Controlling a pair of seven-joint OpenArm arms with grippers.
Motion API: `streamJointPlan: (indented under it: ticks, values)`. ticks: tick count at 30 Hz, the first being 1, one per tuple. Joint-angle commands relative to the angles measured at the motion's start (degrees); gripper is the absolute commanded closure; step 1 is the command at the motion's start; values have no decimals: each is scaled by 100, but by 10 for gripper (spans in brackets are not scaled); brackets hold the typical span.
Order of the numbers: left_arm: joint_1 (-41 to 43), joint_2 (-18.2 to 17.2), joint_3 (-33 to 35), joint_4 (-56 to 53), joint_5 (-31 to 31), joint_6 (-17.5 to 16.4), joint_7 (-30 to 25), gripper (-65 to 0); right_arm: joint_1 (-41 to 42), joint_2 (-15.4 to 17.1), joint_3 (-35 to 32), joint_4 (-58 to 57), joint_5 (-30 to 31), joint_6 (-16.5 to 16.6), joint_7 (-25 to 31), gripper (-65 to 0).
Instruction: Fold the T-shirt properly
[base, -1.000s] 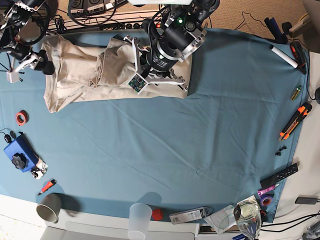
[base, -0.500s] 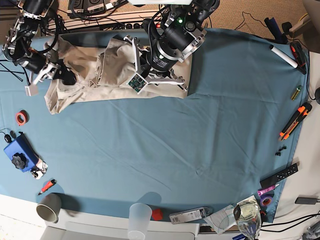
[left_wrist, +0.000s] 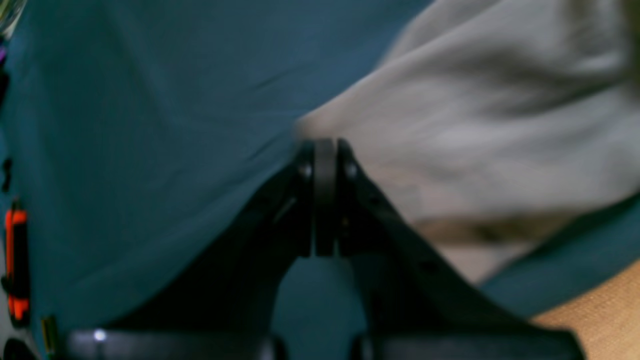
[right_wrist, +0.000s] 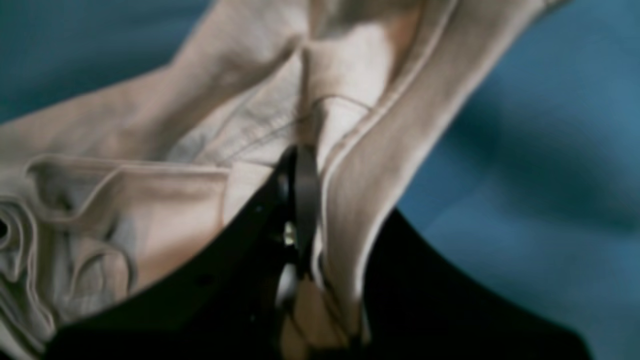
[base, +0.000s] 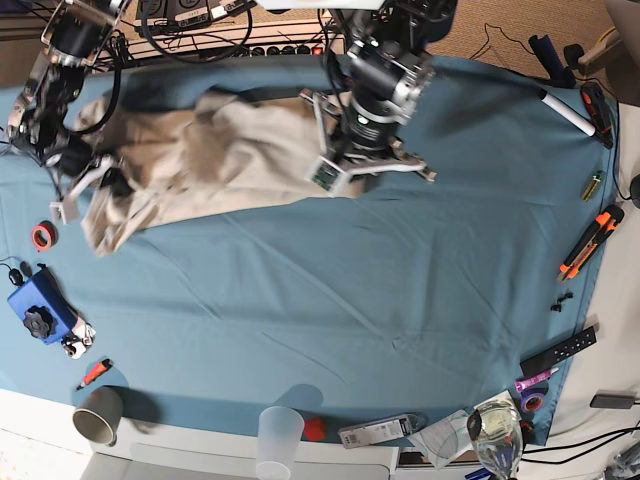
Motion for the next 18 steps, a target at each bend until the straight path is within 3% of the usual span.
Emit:
streamJointPlan:
  ticks: [1, 5, 10, 13, 16, 18]
  values:
    - [-26, 22, -212, 85, -87, 33, -96, 0, 208, 149, 33, 70, -120, -116, 179, 0]
    - [-24, 22, -1054, 85, -859, -22, -127, 0, 662, 254, 33, 70, -610, -308, 385, 0]
    - [-24, -229, -1792, 85, -1816, -286, -129, 0, 1049, 455, 31, 79, -525, -407, 105, 0]
    - [-24, -413, -1967, 85, -2129, -334, -129, 0, 1106, 446, 31, 107, 240, -273, -643, 0]
    - [-20, -435, -2063, 85, -2127, -284, -127, 0, 1062, 382, 31, 297, 1281, -21, -1390, 0]
    - [-9, -435, -2087, 85, -2127, -260, -127, 0, 1019, 348, 11, 494, 1810, -21, -1667, 0]
